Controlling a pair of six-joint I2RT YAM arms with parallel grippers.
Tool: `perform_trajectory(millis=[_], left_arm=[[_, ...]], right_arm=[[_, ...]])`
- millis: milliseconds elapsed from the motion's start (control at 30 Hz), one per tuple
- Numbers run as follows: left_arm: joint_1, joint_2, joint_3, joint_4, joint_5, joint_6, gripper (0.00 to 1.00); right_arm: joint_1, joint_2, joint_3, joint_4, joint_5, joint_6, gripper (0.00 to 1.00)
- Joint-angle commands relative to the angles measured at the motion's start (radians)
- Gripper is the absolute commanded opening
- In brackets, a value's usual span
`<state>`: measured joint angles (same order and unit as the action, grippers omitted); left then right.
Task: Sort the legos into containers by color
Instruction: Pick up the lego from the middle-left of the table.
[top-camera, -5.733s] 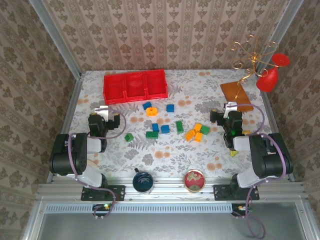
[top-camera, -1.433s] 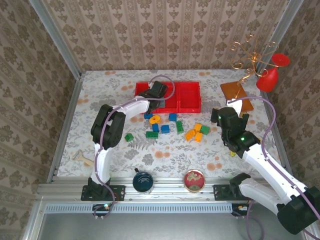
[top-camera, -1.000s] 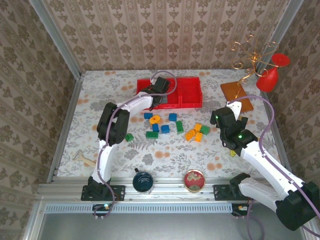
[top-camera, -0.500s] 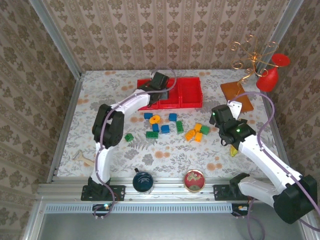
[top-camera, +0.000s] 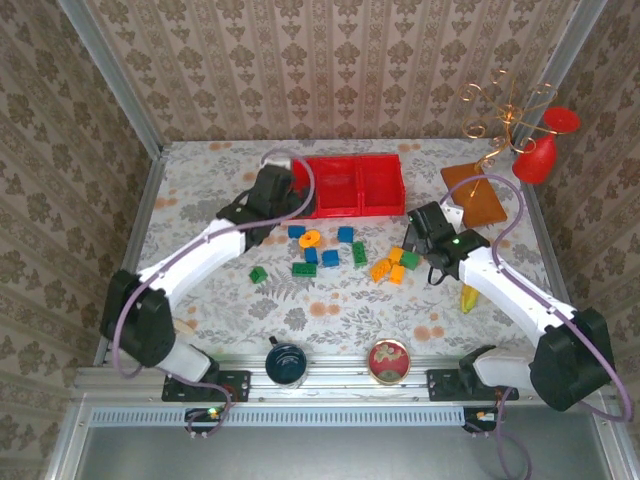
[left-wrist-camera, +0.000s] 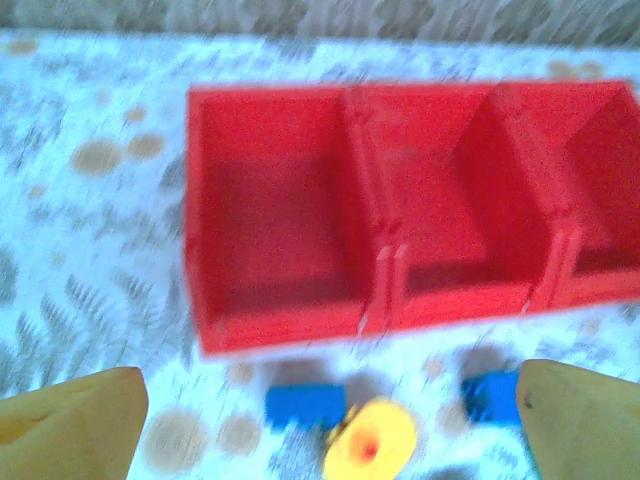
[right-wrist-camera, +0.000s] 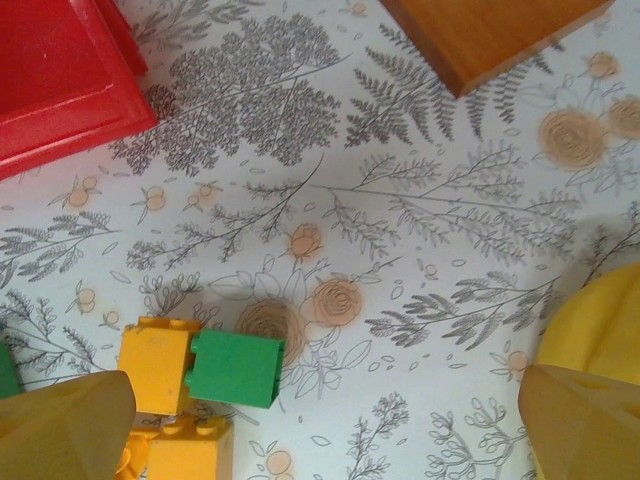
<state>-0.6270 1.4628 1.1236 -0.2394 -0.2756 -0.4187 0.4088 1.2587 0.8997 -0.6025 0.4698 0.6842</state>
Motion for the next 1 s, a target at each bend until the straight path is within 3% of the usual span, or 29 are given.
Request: perform_trajectory(millis=[0, 167, 300, 567, 800, 967], left_arm=[[0.011, -0.117, -0.122, -0.071, -0.074, -0.052, 1.0], [0.037, -0.226, -0.283, -0.161, -0.069, -0.151, 1.0], [0.076, -0.222, -0.349, -0.172, 0.025, -0.166, 1.0], [0.085, -0.113, -0.32, -0.306, 0.142, -0.016, 1.0], [0.085, -0.104, -0.307, -0.455, 0.107, 0.005, 0.96], [0.095, -0.067, -0.308, -0.447, 0.082, 0.028, 0.87]], right_arm=[[0.006, 0.008, 0.025, 0.019, -0.025, 0.031, 1.0], [0.006, 0.01, 0.028, 0.02, -0.018, 0.035, 1.0], [0.005, 0.01, 0.034, 0.012, -0.016, 0.038, 1.0], [0.005, -0.002, 0.035, -0.006, -0.008, 0.059, 1.0], [0.005, -0.016, 0.037, -0.016, 0.012, 0.062, 1.0], [0.005, -0.015, 0.038, -0.016, 0.024, 0.066, 1.0]])
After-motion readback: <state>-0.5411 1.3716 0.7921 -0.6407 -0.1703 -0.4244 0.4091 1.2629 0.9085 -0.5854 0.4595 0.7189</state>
